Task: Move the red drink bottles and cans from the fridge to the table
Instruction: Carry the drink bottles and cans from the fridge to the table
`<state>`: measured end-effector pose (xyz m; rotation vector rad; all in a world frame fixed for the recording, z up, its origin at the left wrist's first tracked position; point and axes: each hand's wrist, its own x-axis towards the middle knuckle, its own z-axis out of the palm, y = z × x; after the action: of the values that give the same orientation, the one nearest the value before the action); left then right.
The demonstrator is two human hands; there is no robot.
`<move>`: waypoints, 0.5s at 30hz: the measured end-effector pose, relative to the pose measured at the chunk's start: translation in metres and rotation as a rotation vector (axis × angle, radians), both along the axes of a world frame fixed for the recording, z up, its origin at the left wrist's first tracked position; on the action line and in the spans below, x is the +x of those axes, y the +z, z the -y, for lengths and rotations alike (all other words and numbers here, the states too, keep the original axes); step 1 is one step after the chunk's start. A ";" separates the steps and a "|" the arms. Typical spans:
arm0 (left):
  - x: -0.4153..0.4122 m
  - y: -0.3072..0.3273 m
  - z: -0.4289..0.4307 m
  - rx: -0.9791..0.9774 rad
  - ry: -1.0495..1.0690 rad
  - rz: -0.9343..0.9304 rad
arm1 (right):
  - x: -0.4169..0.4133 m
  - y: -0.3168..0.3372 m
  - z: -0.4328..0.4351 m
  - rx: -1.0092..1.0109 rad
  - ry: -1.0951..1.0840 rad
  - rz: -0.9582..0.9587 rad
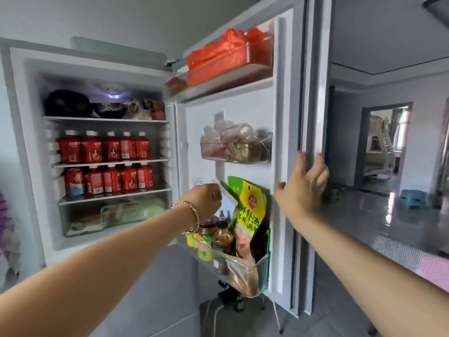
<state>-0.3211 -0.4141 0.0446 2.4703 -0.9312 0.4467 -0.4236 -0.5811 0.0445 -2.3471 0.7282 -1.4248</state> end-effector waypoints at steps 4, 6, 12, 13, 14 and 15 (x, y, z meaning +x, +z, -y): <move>0.026 -0.001 -0.016 0.078 0.115 -0.082 | 0.013 -0.006 -0.043 -0.379 0.280 0.120; 0.039 -0.001 -0.032 0.172 0.182 -0.106 | 0.027 -0.004 -0.064 -0.396 0.476 -0.162; 0.101 -0.001 -0.106 0.429 0.383 -0.258 | 0.105 0.003 -0.116 -0.160 0.736 -0.574; 0.110 0.001 -0.116 0.432 0.411 -0.258 | 0.118 0.005 -0.122 -0.123 0.769 -0.593; 0.122 0.001 -0.126 0.431 0.439 -0.257 | 0.131 0.006 -0.129 -0.102 0.800 -0.614; 0.139 0.002 -0.139 0.429 0.470 -0.242 | 0.151 0.006 -0.139 -0.093 0.833 -0.637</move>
<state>-0.1824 -0.2750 0.0461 3.0574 -0.3664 0.0864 -0.2726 -0.4417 0.0506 -2.6770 -0.2275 -0.3673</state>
